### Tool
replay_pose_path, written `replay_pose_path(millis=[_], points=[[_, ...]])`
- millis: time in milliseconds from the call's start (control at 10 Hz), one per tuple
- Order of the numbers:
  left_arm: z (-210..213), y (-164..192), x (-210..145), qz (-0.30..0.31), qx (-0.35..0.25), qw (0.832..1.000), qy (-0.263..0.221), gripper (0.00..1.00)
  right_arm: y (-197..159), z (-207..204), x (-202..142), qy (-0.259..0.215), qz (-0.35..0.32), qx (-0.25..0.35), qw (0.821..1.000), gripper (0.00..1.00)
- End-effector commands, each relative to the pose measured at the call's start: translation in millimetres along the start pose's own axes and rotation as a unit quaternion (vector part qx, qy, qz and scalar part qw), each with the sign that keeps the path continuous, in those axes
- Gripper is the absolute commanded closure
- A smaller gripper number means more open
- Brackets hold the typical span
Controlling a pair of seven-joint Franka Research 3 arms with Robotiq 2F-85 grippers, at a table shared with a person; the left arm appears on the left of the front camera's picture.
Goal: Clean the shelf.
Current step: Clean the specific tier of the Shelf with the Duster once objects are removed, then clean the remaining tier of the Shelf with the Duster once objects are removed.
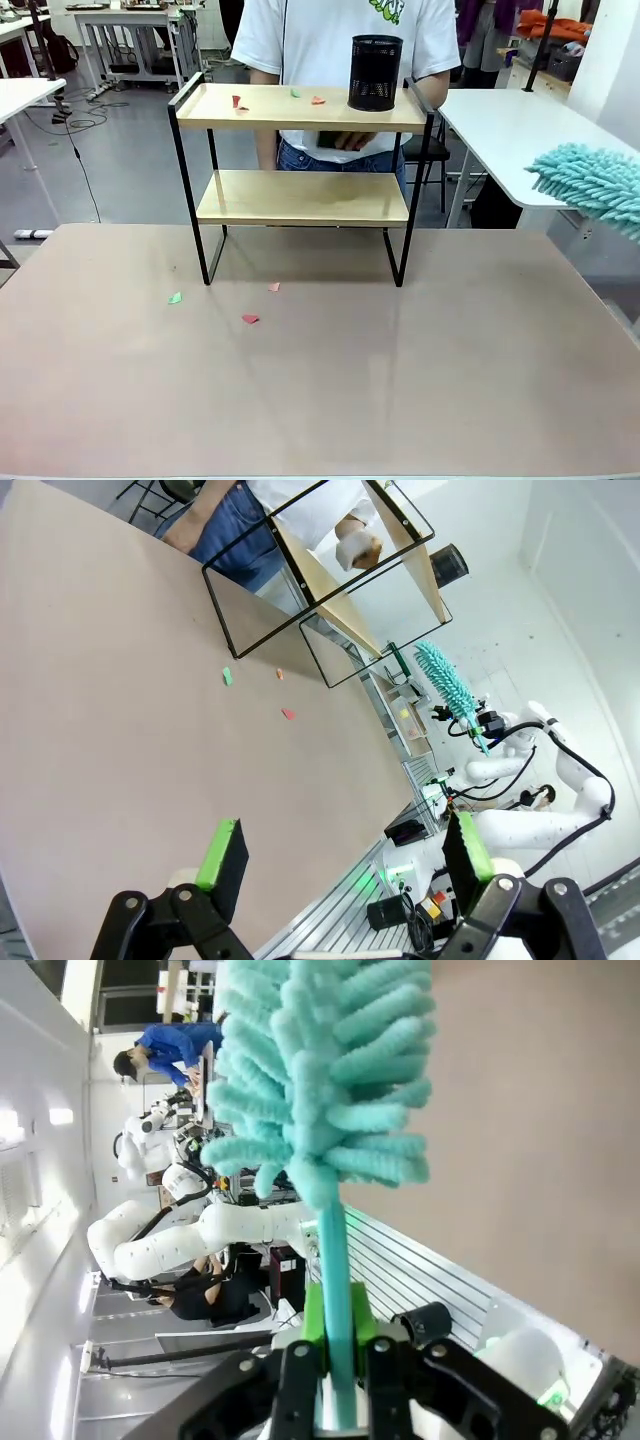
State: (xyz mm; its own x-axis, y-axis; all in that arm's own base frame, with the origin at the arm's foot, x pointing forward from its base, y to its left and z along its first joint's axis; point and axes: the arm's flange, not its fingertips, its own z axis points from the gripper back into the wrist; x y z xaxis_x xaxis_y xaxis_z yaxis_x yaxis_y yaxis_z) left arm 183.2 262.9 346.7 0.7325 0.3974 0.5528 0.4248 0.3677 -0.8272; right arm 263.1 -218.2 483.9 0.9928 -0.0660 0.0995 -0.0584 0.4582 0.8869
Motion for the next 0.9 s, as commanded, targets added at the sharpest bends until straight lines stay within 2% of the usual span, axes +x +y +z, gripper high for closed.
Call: replay_pose_path(millis=[0, 800], points=[[-1.8, -0.2, 1.1, -0.014, -0.007, 1.0, -0.008, 0.0, 16.2, 7.1, -14.6, 0.008, 0.014, -0.019, 1.0, 0.88], [-1.8, -0.2, 1.1, -0.014, -0.007, 1.0, -0.008, 0.0, 16.2, 7.1, -14.6, 0.008, 0.014, -0.019, 1.0, 0.88]])
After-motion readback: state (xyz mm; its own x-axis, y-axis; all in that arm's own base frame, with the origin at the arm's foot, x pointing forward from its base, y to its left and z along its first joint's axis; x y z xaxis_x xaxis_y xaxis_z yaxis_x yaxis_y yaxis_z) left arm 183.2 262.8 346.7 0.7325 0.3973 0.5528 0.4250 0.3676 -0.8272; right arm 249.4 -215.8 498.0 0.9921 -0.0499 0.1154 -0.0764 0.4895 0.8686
